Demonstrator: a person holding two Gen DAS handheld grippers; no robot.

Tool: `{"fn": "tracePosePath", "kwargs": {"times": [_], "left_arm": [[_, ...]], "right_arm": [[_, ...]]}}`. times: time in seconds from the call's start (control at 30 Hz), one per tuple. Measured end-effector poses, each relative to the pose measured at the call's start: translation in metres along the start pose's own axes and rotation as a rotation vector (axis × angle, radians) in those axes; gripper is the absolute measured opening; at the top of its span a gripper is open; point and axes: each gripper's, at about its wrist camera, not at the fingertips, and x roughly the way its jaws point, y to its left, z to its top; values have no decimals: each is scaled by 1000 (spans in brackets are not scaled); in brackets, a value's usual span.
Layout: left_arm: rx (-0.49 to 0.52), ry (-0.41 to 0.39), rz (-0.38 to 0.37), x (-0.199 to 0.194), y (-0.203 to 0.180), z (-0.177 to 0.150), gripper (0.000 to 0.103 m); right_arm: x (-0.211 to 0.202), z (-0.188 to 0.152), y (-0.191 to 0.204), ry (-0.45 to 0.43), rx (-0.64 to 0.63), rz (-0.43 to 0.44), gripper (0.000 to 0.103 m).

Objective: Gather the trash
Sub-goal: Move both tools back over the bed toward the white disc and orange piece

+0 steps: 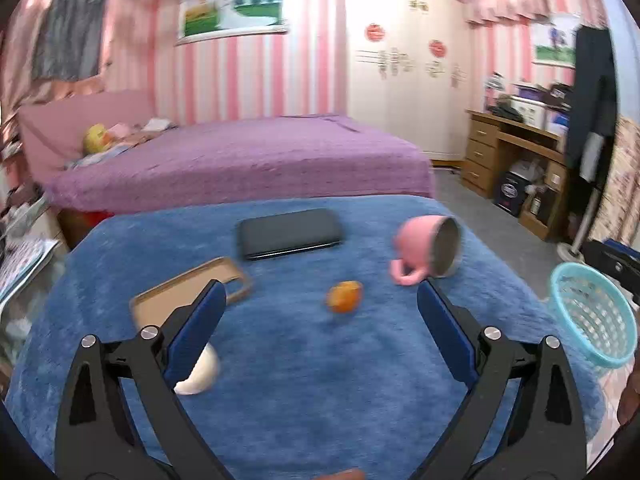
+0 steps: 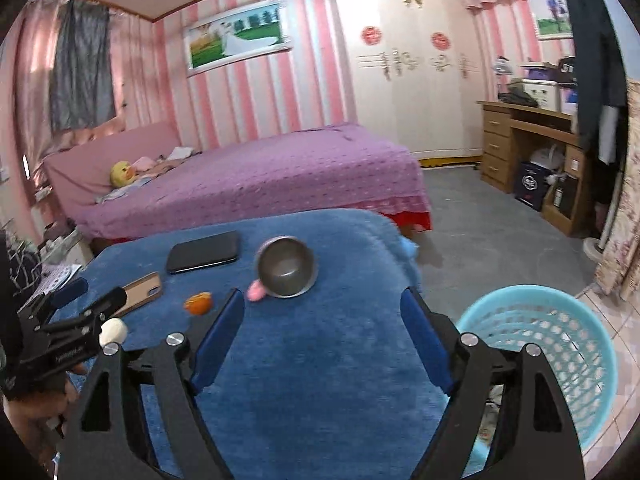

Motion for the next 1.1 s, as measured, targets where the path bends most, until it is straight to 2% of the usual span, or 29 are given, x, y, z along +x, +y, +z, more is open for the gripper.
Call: {"fn": "tracePosePath", "kwargs": {"times": [0.27,0.5,0.8,0.93,1.1], "left_arm": [[-73,36,103,3,65,-7,93],[-97,64,147,8,94,-14,93],[-82,86,156,10,120,-26,93],[-127,116,117,17,130,-35,93],[-89,185,70,35,118,-49,93]], "right_arm": [[11,-7,40,30,-44,47,81],[19,-11,69,54,-77,79,81],[30,-14,83,72,-107,79,85],[31,-14,84,74,-108,76,85],[42,-15,80,103,-94,70,86]]}}
